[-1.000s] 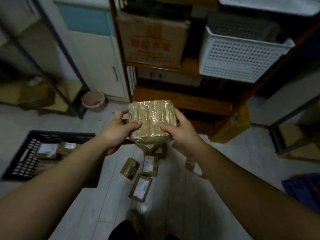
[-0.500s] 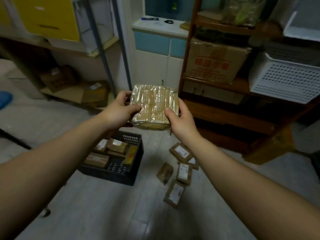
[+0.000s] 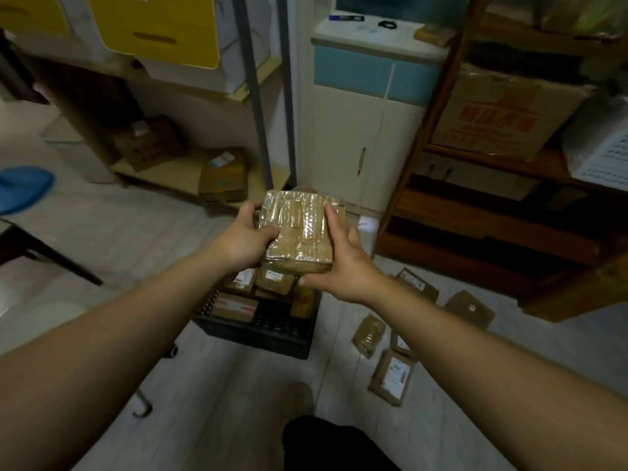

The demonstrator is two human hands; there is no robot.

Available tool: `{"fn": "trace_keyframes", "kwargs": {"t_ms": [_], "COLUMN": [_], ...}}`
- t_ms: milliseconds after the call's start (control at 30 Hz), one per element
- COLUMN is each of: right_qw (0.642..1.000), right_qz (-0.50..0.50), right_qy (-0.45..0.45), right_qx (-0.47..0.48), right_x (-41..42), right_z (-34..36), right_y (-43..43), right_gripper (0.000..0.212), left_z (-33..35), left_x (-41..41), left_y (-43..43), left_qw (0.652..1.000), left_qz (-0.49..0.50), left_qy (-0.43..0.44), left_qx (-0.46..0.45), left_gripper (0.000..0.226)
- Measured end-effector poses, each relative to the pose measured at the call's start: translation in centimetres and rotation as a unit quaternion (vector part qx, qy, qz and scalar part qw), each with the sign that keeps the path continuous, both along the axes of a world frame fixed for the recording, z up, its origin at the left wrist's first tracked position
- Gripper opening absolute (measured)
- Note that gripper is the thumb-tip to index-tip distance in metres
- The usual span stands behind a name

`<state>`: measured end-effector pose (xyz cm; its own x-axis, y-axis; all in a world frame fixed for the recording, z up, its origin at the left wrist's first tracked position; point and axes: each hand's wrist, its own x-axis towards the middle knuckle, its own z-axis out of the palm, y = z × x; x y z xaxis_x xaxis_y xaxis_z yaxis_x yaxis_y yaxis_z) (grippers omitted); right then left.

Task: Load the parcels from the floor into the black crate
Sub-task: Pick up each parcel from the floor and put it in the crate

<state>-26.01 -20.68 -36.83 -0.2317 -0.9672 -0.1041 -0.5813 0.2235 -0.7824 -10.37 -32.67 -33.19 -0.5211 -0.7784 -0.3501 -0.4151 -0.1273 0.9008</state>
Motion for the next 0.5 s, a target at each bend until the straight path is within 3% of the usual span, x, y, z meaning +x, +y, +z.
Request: {"fn": "trace_keyframes", "kwargs": {"t_ms": [300,500], "right_qw": [0.995,0.995], "right_qz": [0.068,0.050], "right_qy": [0.077,0.086], "right_qx": [0.019,0.024], "right_x": [3.1,2.8], "right_z": [-4.2,-7.9], "right_y": [-14.0,-16.8], "right_gripper": [0.123,0.109], "left_z": [-3.6,-6.8], "left_x": [3.2,2.3], "left_y": [-11.6,-16.8], "left_qw": [0.995,0.982], "left_qz": [0.022,-0.113], "left_qy": [-0.090,-0.153], "left_qx": [0.028,-0.014], "left_gripper": [0.040,0.062]}}
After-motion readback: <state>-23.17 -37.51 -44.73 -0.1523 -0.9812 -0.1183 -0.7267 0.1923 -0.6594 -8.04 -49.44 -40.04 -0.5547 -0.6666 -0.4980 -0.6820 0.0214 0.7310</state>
